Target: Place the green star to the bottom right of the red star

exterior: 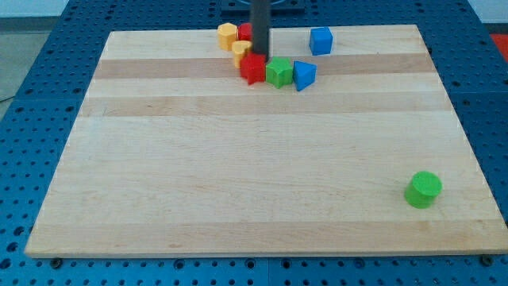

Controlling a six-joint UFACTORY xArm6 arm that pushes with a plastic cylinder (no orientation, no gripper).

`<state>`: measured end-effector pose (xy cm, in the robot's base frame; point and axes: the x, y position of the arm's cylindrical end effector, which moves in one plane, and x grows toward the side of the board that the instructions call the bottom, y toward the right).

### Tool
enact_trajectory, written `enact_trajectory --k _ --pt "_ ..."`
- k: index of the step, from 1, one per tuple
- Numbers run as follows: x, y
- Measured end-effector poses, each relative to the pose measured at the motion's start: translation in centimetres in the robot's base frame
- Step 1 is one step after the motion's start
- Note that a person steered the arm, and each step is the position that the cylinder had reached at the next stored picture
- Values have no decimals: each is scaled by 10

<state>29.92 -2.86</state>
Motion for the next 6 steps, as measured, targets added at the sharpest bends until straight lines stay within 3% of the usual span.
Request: enact_trajectory --k 1,2,3,5,6 --pt "7 -4" --pt "-14 -2" --pt "-20 36" --pt "85 126" --pt "99 128"
